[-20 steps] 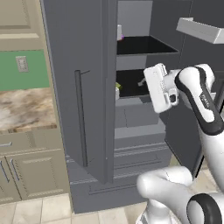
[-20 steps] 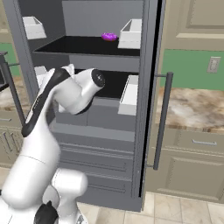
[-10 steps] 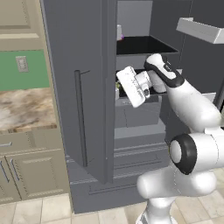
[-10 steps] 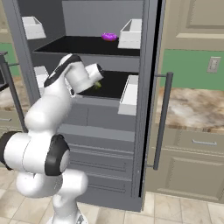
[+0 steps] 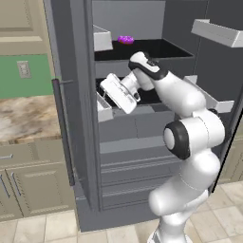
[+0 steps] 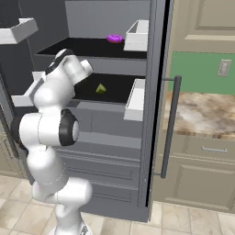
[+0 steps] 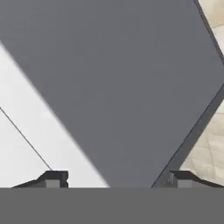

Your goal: Take the lemon wedge from the fridge and place it on the plate with fish on the dining counter.

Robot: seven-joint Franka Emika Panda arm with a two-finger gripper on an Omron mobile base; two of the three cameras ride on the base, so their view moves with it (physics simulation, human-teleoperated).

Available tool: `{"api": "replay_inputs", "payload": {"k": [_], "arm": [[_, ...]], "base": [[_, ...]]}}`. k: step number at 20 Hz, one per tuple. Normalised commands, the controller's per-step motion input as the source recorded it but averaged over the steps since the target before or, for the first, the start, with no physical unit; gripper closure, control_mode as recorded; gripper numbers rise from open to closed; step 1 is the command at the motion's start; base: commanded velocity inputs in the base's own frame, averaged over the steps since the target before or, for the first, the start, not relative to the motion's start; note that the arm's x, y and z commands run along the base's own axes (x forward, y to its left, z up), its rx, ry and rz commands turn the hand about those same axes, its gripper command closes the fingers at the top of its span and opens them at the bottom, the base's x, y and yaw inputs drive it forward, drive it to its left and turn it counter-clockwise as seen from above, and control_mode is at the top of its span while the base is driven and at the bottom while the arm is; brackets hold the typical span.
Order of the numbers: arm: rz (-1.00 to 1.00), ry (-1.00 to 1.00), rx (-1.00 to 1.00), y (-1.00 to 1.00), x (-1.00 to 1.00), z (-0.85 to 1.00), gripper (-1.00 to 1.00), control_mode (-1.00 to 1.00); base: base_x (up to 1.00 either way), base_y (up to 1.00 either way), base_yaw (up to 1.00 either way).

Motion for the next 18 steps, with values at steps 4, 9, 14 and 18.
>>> {"api": "replay_inputs", "payload": {"k": [4, 9, 14, 18], "arm": [[0.23, -0.13, -0.04, 1.00, 0.00, -0.43, -1.00, -1.00], [0.03, -0.12, 0.05, 0.48, 0.03, -0.12, -1.00, -1.00], [0.01, -0.21, -0.08, -0.47, -0.75, 0.00, -1.00, -1.00], [0.11, -0.33, -0.27, -0.99, -1.00, -0.06, -1.00, -1.00]], "base": [[0.00, 0.00, 0.00], [0.00, 0.00, 0.00], [0.00, 0.00, 0.00], [0.00, 0.00, 0.00]]}}
